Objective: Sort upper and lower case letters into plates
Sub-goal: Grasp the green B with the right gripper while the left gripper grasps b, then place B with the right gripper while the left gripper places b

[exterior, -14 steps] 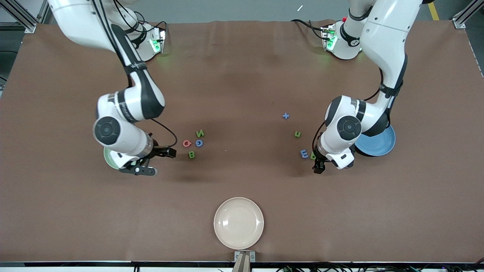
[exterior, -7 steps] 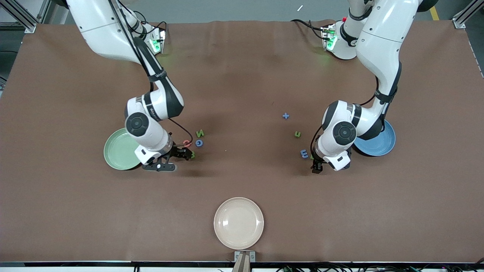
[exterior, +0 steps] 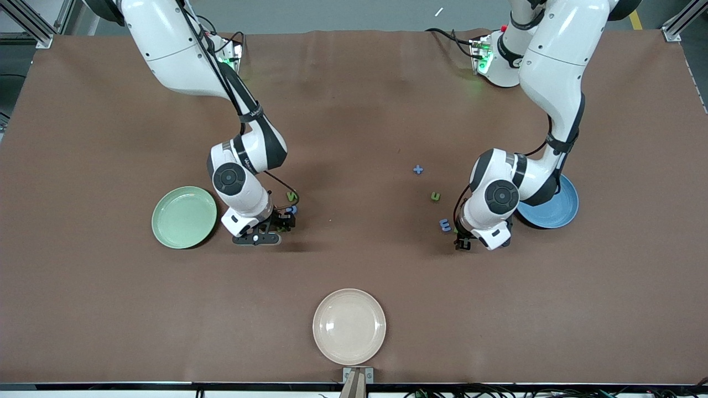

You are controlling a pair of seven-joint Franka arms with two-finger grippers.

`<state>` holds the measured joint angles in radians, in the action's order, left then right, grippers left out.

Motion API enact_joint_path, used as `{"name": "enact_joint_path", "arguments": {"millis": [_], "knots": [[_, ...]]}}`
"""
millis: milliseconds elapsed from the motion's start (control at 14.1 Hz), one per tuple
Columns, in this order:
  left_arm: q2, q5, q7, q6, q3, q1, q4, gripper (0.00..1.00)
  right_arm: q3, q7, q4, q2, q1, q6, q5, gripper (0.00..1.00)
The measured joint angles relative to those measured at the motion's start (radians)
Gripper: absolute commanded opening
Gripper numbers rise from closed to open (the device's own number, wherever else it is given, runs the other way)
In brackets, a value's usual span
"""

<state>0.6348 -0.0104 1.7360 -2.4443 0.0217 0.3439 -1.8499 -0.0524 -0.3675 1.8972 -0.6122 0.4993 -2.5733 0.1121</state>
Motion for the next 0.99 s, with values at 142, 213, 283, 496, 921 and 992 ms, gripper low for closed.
{"name": "enact_joint_path", "arguments": {"millis": [142, 213, 283, 496, 921, 992], "knots": [[0.0, 0.0, 0.0, 0.0, 0.0, 0.0, -0.001, 0.52, 0.0, 0.0, 0.0, -0.001, 0.0, 0.0, 0.0, 0.64], [0.0, 0.0, 0.0, -0.001, 0.0, 0.0, 0.001, 0.49, 0.0, 0.0, 0.0, -0.002, 0.0, 0.0, 0.0, 0.63], [0.0, 0.0, 0.0, -0.001, 0.0, 0.0, 0.001, 0.45, 0.0, 0.0, 0.0, -0.002, 0.0, 0.0, 0.0, 0.61], [0.0, 0.001, 0.0, -0.001, 0.0, 0.0, 0.004, 0.38, 0.0, 0.0, 0.0, -0.004, 0.005, 0.001, 0.0, 0.58], [0.0, 0.002, 0.0, -0.001, 0.0, 0.0, 0.006, 0.24, 0.0, 0.0, 0.0, -0.007, 0.009, 0.002, 0.0, 0.36], [-0.001, 0.002, 0.0, -0.001, 0.0, 0.0, 0.006, 0.24, -0.002, 0.0, 0.0, -0.006, 0.009, 0.004, 0.0, 0.27]]}}
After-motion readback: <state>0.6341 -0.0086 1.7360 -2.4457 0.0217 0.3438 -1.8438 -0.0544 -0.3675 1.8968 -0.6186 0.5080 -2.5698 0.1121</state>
